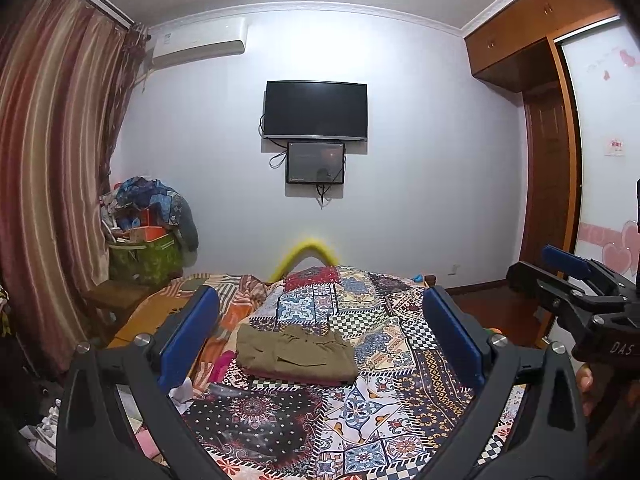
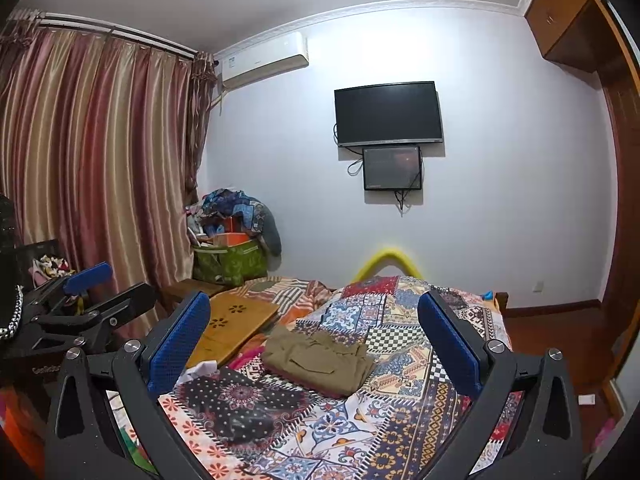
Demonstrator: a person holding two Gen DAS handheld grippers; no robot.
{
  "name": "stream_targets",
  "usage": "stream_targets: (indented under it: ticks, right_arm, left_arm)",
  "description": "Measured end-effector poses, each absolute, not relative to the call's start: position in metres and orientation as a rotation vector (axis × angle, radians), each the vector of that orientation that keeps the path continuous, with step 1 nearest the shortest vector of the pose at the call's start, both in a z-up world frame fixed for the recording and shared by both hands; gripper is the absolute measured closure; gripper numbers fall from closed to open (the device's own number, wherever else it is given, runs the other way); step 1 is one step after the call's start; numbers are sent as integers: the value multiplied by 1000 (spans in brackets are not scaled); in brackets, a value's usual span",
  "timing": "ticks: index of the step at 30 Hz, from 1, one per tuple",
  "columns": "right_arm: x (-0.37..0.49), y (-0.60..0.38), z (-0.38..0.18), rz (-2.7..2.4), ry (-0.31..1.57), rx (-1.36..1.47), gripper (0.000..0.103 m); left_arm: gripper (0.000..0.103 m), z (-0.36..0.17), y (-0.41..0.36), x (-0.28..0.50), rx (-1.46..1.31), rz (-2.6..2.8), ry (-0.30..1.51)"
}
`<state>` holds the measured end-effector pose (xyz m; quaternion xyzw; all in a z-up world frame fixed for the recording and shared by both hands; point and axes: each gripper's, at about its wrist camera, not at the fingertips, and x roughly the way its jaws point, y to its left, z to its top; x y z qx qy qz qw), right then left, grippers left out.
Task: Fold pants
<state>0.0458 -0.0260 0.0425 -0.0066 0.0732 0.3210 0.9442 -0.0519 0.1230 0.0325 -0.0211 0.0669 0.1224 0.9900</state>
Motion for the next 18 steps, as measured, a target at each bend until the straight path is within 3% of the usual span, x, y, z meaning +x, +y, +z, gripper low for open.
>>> stream_targets:
  ticks: [18]
  right_arm:
    - [46, -24, 39, 649, 155, -13, 0]
  left_arm:
    - [0, 35, 124, -54, -54, 242, 131]
